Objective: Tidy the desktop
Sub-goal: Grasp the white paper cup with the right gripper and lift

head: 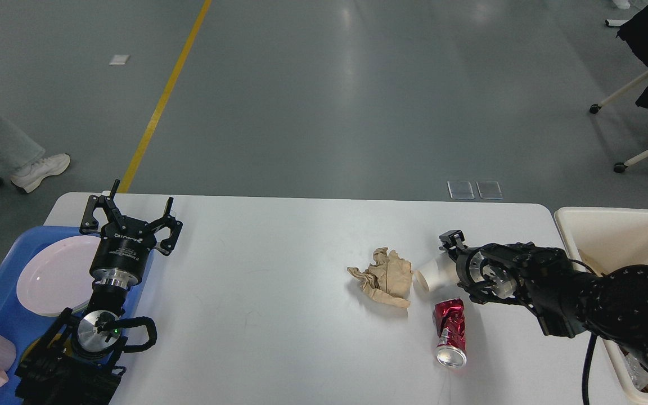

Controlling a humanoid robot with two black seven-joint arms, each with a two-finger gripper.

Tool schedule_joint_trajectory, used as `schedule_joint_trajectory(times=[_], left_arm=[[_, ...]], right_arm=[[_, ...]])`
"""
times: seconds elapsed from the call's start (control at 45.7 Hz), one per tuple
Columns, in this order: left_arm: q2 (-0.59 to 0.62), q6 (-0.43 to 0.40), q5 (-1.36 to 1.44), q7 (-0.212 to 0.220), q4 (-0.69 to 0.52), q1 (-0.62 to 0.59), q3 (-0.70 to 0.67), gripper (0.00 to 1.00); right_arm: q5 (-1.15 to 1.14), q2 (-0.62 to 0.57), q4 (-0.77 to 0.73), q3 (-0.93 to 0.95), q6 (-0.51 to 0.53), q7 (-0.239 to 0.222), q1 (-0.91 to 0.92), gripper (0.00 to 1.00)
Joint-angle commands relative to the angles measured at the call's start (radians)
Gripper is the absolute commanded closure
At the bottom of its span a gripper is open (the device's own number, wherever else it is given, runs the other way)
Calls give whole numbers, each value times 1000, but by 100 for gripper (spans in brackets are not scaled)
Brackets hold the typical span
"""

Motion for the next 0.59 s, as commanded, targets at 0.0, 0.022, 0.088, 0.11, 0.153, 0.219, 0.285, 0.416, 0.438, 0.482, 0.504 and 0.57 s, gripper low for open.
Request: schedule_joint_trajectory(times=[0.0,0.022,0.088,0.11,0.153,0.219,0.285,0.416,0.438,0.482,0.504,0.57], left_arm=[[-1,0,0,0,0,0,0,3],[1,0,0,0,0,0,0,4],[-1,0,0,0,0,0,0,4],[1,0,0,0,0,0,0,4],[1,0,0,0,0,0,0,4],[-1,0,0,0,0,0,0,4],[-1,0,0,0,0,0,0,4],[1,0,0,0,0,0,0,4],[-1,0,0,0,0,0,0,4],[-1,0,0,0,0,0,0,4],[-1,0,0,0,0,0,0,3],[1,0,0,0,0,0,0,4]], right_arm=[[-46,5,2,2,0,-1,0,53],[-48,5,2,2,0,-1,0,56],[-51,5,5,2,0,-3,0,72],[-51,5,6,2,3,-3,0,78],[-51,5,11,1,4,-3,0,89],[-54,4,12,1,9,-6,0,100],[-52,-1,17,1,9,-21,10,100],[-49,-12,57,2,7,-36,37,100],[-51,-12,64,2,10,-38,42,100],[-51,-18,75,2,10,-38,46,100],[-51,-24,80,2,12,-38,49,100],[-51,-39,94,2,13,-39,63,100]])
